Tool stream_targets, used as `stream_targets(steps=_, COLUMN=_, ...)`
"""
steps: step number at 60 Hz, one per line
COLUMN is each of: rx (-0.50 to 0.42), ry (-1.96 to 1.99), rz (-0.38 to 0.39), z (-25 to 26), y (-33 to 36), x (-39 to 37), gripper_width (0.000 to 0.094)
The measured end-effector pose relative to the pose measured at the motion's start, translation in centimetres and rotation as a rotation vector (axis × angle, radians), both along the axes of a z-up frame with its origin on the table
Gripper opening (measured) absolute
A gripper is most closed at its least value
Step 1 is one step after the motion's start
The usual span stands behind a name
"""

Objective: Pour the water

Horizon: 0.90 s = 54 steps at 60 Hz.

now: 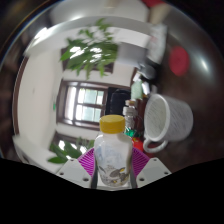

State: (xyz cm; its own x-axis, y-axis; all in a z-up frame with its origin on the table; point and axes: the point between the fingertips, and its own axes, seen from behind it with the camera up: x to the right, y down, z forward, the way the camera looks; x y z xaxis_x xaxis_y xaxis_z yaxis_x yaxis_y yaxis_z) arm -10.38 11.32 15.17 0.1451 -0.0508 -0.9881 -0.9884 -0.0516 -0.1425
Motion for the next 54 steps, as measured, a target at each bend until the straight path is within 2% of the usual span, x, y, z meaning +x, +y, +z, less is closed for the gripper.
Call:
stream_targets(steps=6, rx=-0.039, ry=-0.421, rz=0.042, z=2.0, y=0.3, x=1.4, gripper_width=0.0463)
stream_targets(steps=13, rx=-0.089, ry=-0.884, rz=0.032, z=4.9, y=0.2, x=4.3, gripper_width=0.0462)
stream_targets(steps=16, rx=-0.120, ry=-1.055, rz=-0.009, z=5.6, y=0.5, x=7.4, gripper_width=0.0461)
stream_targets(steps=23, rx=-0.293, ry=-1.330, rz=-0.136, z=6.9, y=-0.9, x=13.1, gripper_width=0.0463)
stream_targets(steps=26, rx=-0.346, ry=-1.403, rz=-0.167, z=6.8, y=-0.9, x=16.2, gripper_width=0.0462)
stream_targets(steps=32, rx=-0.454, ry=-1.473, rz=-0.214, z=5.3, y=-1.5, x=20.3, gripper_width=0.0462)
stream_targets(steps=38, rx=-0.524, ry=-1.457, rz=-0.227, z=1.9, y=-1.3, x=24.9, gripper_width=0.0463)
stream_targets(steps=46, rx=-0.564, ry=-1.416, rz=-0.219, z=-2.7, y=-0.8, x=28.0, gripper_width=0.0464)
stream_targets(steps=54, rx=-0.543, ry=-1.378, rz=-0.181, z=-6.9, y=0.1, x=28.6, gripper_width=0.0465)
